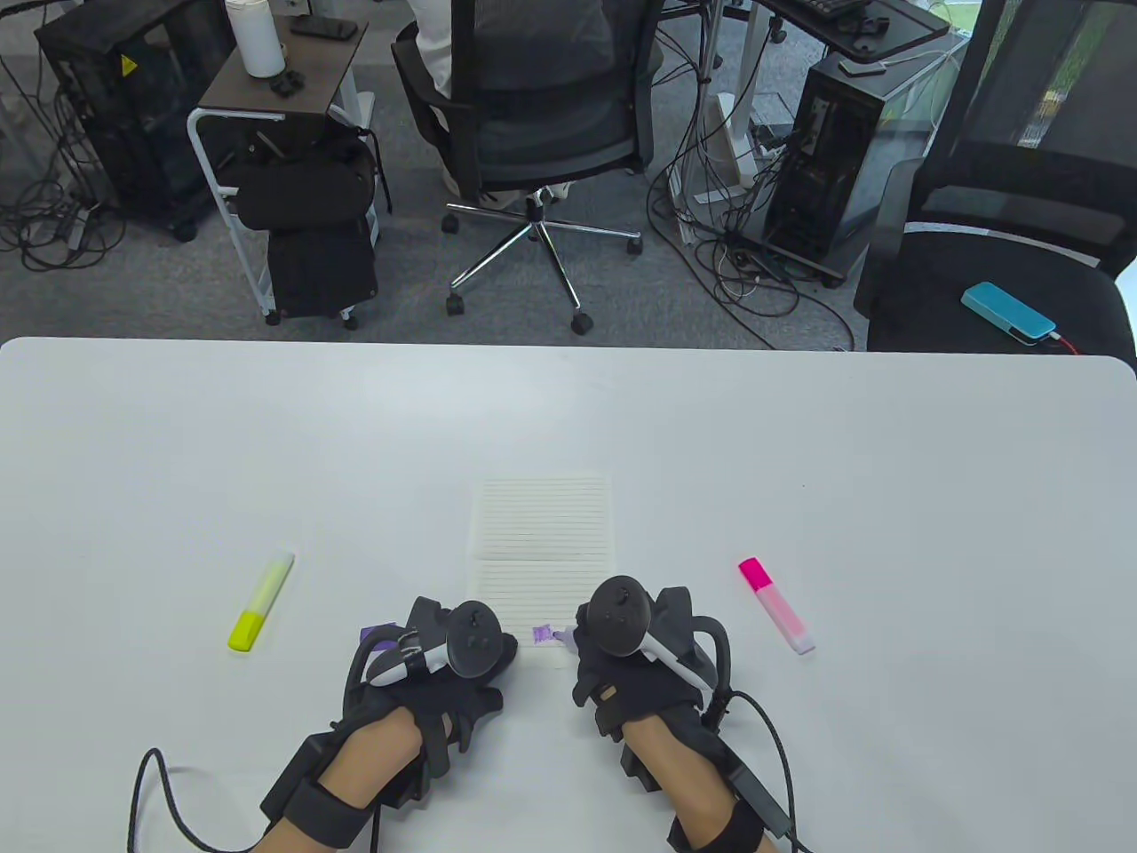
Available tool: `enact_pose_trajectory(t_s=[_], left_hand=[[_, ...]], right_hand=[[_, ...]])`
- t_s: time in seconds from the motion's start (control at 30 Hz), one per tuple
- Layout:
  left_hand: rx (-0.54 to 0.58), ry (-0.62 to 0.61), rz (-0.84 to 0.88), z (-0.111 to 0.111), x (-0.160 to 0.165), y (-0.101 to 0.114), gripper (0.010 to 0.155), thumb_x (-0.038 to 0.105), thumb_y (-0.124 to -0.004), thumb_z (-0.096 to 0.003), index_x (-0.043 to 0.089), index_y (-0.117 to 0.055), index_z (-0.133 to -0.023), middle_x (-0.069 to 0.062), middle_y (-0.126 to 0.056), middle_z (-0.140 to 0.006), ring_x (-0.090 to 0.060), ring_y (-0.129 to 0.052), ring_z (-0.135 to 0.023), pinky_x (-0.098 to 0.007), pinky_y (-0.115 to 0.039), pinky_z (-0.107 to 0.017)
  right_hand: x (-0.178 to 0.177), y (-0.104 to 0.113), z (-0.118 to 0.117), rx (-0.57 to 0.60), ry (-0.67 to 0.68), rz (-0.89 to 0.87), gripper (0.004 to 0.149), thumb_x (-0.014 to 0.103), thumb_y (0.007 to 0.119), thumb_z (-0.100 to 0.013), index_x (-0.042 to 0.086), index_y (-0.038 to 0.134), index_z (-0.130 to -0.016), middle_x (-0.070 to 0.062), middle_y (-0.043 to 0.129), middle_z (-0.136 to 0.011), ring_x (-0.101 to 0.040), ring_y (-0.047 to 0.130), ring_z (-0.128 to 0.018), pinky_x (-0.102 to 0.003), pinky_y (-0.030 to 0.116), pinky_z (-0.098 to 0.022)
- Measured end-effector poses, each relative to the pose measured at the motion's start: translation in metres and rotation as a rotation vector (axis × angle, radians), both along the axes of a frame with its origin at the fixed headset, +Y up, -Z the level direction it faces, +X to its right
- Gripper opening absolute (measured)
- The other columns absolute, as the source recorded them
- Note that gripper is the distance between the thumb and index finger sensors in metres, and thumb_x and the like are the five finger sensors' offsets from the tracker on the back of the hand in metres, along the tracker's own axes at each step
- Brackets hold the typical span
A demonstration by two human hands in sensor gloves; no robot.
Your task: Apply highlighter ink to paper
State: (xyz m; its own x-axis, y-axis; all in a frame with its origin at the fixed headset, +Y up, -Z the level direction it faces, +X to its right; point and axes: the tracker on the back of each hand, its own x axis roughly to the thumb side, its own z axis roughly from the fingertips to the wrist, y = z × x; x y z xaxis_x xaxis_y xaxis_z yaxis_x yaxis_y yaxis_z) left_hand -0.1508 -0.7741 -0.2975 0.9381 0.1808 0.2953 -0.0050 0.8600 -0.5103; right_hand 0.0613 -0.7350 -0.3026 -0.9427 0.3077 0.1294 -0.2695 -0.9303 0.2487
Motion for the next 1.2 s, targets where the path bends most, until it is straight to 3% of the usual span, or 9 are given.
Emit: enact_pose_trajectory(t_s=[0.13,0.37,0.53,0.63,0.73,0.87,0.97,1.03,1.2], left_hand=[[0.006,-0.002,-0.003,0.0,0.0,0.0,0.068,0.05,-0.071,-0.0431,0.039,-0.045,-0.104,0.001,-0.029,-0.114,-0.039,-0.03,-0.106,-0.065,-0.032,-0.074],[0.04,-0.023,0.01,-0.001,-0.001,0.0,0.068,0.05,-0.071,-0.043,0.038,-0.047,-0.105,0.0,-0.033,-0.114,-0.04,-0.033,-0.106,-0.065,-0.032,-0.073],[0.1,-0.033,0.049,-0.003,-0.005,0.002,0.067,0.05,-0.071,-0.043,0.037,-0.049,-0.105,-0.001,-0.039,-0.114,-0.04,-0.035,-0.106,-0.065,-0.033,-0.073],[0.169,-0.008,0.102,-0.004,-0.013,0.016,0.065,0.049,-0.07,-0.0429,0.035,-0.053,-0.104,-0.001,-0.043,-0.114,-0.04,-0.037,-0.106,-0.065,-0.034,-0.073],[0.279,0.076,0.175,-0.005,-0.033,0.038,0.062,0.049,-0.071,-0.0426,0.031,-0.064,-0.102,-0.003,-0.053,-0.112,-0.039,-0.044,-0.105,-0.064,-0.039,-0.073],[0.352,0.3,0.184,-0.008,-0.077,0.058,0.058,0.045,-0.073,-0.0424,0.025,-0.075,-0.096,-0.006,-0.068,-0.107,-0.039,-0.057,-0.101,-0.063,-0.047,-0.072],[0.276,0.481,0.131,-0.01,-0.112,0.058,0.057,0.043,-0.076,-0.0422,0.024,-0.072,-0.096,-0.006,-0.067,-0.105,-0.038,-0.058,-0.1,-0.063,-0.048,-0.071],[0.19,0.539,0.065,-0.013,-0.124,0.051,0.061,0.042,-0.079,-0.0413,0.023,-0.066,-0.097,-0.006,-0.062,-0.106,-0.039,-0.055,-0.1,-0.063,-0.046,-0.072],[0.066,0.464,-0.024,-0.021,-0.111,0.025,0.074,0.042,-0.085,-0.039,0.022,-0.049,-0.101,-0.008,-0.038,-0.112,-0.041,-0.037,-0.103,-0.065,-0.035,-0.073]], right_hand=[[0.005,-0.001,0.001,0.012,0.004,-0.077,0.04,0.033,0.074,-0.064,0.015,0.074,-0.1,-0.014,0.092,-0.073,-0.027,0.094,-0.04,-0.055,0.077,-0.053],[0.028,0.013,0.013,0.236,-0.027,-0.403,0.041,0.034,0.072,-0.065,0.016,0.07,-0.102,-0.014,0.09,-0.076,-0.027,0.093,-0.043,-0.055,0.076,-0.055],[0.043,0.016,0.019,0.283,-0.022,-0.51,0.041,0.034,0.072,-0.065,0.017,0.069,-0.103,-0.014,0.09,-0.076,-0.027,0.093,-0.044,-0.055,0.075,-0.055],[0.049,0.017,0.02,0.295,-0.014,-0.548,0.041,0.034,0.072,-0.065,0.017,0.069,-0.103,-0.014,0.09,-0.077,-0.028,0.093,-0.045,-0.055,0.075,-0.056],[0.052,0.018,0.021,0.315,-0.002,-0.58,0.041,0.034,0.072,-0.065,0.018,0.069,-0.103,-0.013,0.089,-0.077,-0.027,0.093,-0.045,-0.055,0.075,-0.056],[0.051,0.017,0.021,0.309,0.025,-0.607,0.042,0.035,0.072,-0.065,0.018,0.068,-0.103,-0.013,0.089,-0.078,-0.027,0.093,-0.046,-0.055,0.075,-0.057],[0.05,0.015,0.021,0.297,0.039,-0.604,0.042,0.035,0.072,-0.065,0.018,0.068,-0.103,-0.013,0.089,-0.078,-0.028,0.093,-0.046,-0.055,0.074,-0.057],[0.049,0.015,0.021,0.282,0.05,-0.596,0.042,0.035,0.072,-0.065,0.018,0.068,-0.103,-0.013,0.089,-0.078,-0.028,0.093,-0.046,-0.055,0.074,-0.057],[0.046,0.012,0.02,0.25,0.073,-0.578,0.042,0.034,0.072,-0.065,0.018,0.068,-0.103,-0.013,0.089,-0.078,-0.028,0.093,-0.046,-0.055,0.074,-0.057]])
